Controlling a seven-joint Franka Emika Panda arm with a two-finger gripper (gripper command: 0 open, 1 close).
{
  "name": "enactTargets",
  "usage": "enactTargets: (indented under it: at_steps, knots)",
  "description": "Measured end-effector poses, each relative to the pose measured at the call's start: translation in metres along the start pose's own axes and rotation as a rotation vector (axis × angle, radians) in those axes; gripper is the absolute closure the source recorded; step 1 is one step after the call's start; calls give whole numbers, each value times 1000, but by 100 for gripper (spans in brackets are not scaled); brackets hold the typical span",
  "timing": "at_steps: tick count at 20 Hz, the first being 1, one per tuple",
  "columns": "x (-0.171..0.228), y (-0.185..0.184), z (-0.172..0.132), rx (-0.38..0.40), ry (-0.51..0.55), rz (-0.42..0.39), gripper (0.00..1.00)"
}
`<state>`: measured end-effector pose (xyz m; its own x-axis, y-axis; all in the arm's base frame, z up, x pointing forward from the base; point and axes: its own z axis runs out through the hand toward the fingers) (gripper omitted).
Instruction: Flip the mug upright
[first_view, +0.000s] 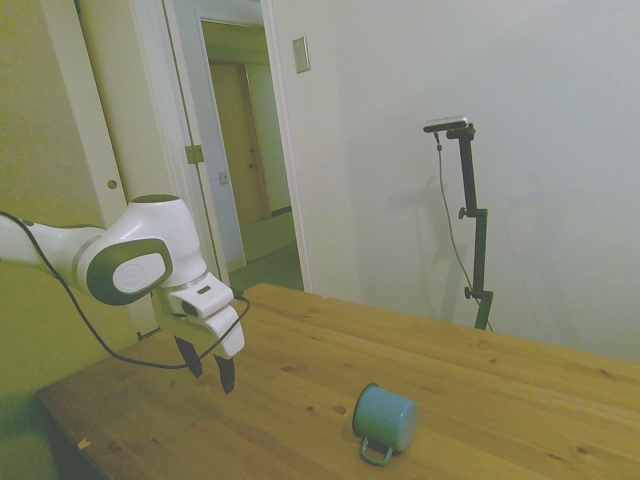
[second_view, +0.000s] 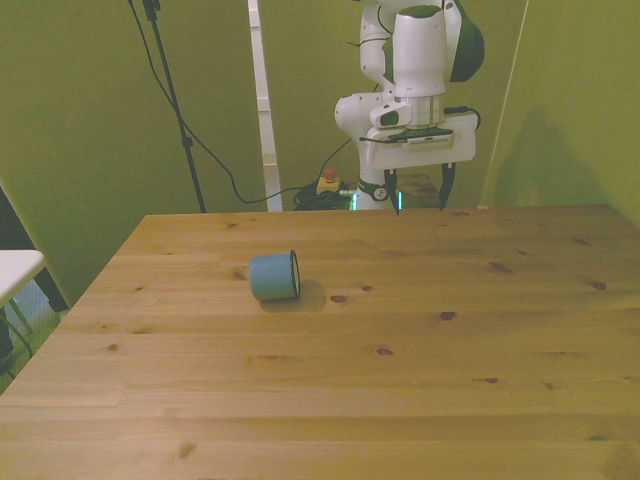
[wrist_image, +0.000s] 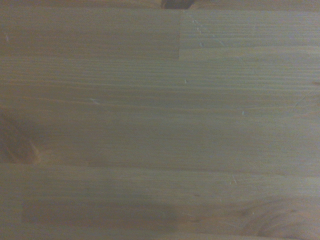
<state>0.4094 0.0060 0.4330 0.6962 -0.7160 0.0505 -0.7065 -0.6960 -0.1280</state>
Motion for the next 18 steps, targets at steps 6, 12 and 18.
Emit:
enactTargets:
  at_steps: [6, 12, 18]
  knots:
    - [22, 15, 1, -52, 80, -3, 0]
    - [91, 40, -7, -158, 230, 54, 0]
    - [131, 27, -4, -254, 341, 90, 0]
